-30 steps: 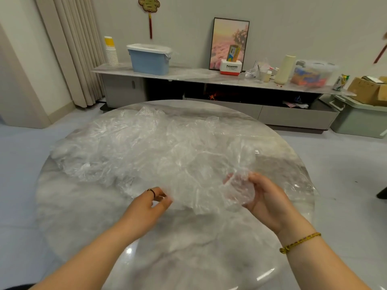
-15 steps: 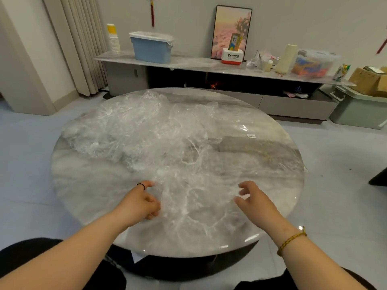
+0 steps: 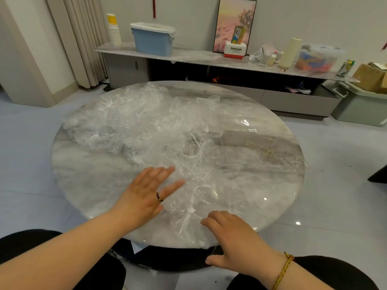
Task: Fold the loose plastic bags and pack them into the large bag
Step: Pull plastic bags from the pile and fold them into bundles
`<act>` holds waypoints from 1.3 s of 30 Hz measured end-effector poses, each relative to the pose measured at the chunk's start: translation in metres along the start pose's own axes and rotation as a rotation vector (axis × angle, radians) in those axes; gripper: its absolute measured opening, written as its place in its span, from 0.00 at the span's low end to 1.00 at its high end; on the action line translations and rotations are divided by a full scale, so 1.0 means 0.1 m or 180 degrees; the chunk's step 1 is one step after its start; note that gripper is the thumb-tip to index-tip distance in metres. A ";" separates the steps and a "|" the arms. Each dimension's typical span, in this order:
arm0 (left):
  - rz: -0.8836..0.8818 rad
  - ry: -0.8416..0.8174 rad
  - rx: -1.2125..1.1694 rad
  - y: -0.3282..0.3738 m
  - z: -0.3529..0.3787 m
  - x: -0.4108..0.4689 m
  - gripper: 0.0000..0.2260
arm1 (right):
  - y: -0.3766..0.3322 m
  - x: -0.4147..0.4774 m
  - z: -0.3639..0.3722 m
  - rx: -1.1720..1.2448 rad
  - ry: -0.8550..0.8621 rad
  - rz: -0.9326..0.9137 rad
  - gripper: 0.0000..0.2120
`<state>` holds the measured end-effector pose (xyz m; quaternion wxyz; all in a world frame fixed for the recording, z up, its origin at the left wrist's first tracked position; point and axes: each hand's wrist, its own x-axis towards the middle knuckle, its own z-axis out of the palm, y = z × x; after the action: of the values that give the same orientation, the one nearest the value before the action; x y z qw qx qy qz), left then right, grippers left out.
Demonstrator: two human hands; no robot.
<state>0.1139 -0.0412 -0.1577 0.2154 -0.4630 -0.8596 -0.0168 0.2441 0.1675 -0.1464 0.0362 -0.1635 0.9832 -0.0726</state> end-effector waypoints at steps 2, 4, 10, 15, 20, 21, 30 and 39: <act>0.0445 0.0066 0.0278 0.06 0.04 0.02 0.42 | 0.09 0.03 0.03 -0.0181 -0.0254 0.0121 0.30; 0.0634 -0.0235 0.0407 0.09 0.08 0.04 0.41 | 0.16 0.04 -0.03 -0.0411 -0.0199 0.0197 0.28; 0.0658 -0.1277 0.0435 -0.13 0.11 0.22 0.25 | 0.33 0.05 -0.05 -0.0047 -0.0538 0.0333 0.17; 0.0395 -0.2208 0.0501 -0.41 0.14 0.31 0.24 | 0.48 0.07 -0.02 0.0156 -0.0456 0.0516 0.16; 0.0212 -0.1446 -0.0009 -0.43 -0.02 0.26 0.31 | 0.57 -0.02 -0.05 0.0932 -0.0304 0.1099 0.09; 0.0263 -0.1461 -0.0223 -0.37 -0.05 0.25 0.31 | 0.57 -0.05 -0.07 0.1195 -0.0156 0.1218 0.08; 0.0951 -0.1600 -0.0786 0.51 -0.10 0.36 0.38 | 0.63 -0.33 -0.11 0.2438 0.0325 0.2226 0.11; -0.0547 -0.1342 -0.2120 0.87 0.18 0.61 0.13 | 0.79 -0.38 -0.14 0.2691 0.1154 0.2820 0.12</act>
<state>0.1480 0.0609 -0.1654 -0.1298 -0.4272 -0.8681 -0.2170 0.2534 0.2555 -0.1434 -0.0427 0.3017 0.8346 -0.4589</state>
